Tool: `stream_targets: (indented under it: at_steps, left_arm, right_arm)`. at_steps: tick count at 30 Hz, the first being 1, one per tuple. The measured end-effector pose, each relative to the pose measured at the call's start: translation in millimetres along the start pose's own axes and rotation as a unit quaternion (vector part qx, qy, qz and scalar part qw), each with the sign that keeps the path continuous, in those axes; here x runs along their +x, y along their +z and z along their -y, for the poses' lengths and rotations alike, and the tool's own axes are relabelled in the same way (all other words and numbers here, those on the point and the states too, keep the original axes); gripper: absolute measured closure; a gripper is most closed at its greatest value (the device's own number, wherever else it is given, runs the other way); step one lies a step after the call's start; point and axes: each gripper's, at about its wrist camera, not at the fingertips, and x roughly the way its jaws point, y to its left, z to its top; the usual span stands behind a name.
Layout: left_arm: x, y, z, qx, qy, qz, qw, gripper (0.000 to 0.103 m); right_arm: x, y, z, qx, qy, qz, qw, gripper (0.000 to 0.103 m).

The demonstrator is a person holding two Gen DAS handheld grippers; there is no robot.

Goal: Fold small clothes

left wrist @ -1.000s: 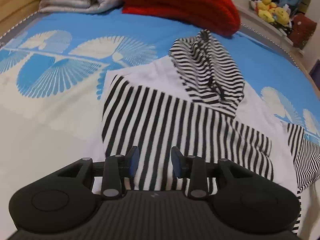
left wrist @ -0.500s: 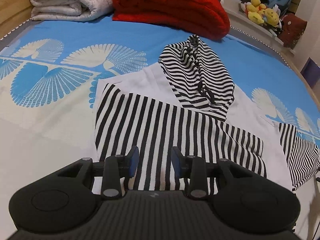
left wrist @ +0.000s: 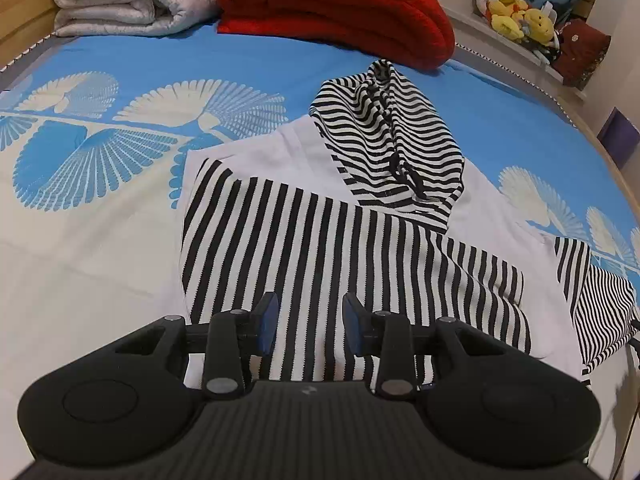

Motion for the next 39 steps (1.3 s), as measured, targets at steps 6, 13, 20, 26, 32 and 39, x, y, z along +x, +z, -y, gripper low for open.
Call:
stream_targets:
  at_steps: [6, 13, 20, 26, 32, 39]
  left_arm:
    - [-0.9, 1.2, -3.7, -0.002, 0.001, 0.000, 1.0000, 0.064]
    - [-4.1, 3.5, -11.0, -0.012, 0.002, 0.002, 0.9999, 0.064]
    - [-17.1, 9.0, -32.5, -0.036, 0.004, 0.014, 0.9993, 0.064]
    - [-35.8, 19.7, -78.4, -0.081, 0.025, 0.036, 0.9957, 0.064]
    - [-47.8, 33.2, -122.5, -0.130, 0.023, 0.045, 0.9903, 0.064]
    - [-53.5, 37.4, -139.7, -0.152, 0.006, 0.041, 0.9875, 0.064]
  right_arm:
    - [2.5, -1.8, 2.0, 0.014, -0.004, 0.000, 1.000, 0.097]
    - [-16.8, -3.8, -6.5, 0.017, -0.032, 0.049, 0.998, 0.099]
    - [-44.2, -27.7, -75.7, -0.131, -0.058, 0.149, 0.978, 0.099]
    - [-105.1, -134.5, -198.8, -0.378, 0.130, 0.195, 0.896, 0.099]
    - [-158.0, -299.7, -250.3, -0.494, 0.394, -0.017, 0.775, 0.099]
    - [-144.6, -381.9, -243.1, -0.560, 0.234, -0.230, 0.761, 0.098]
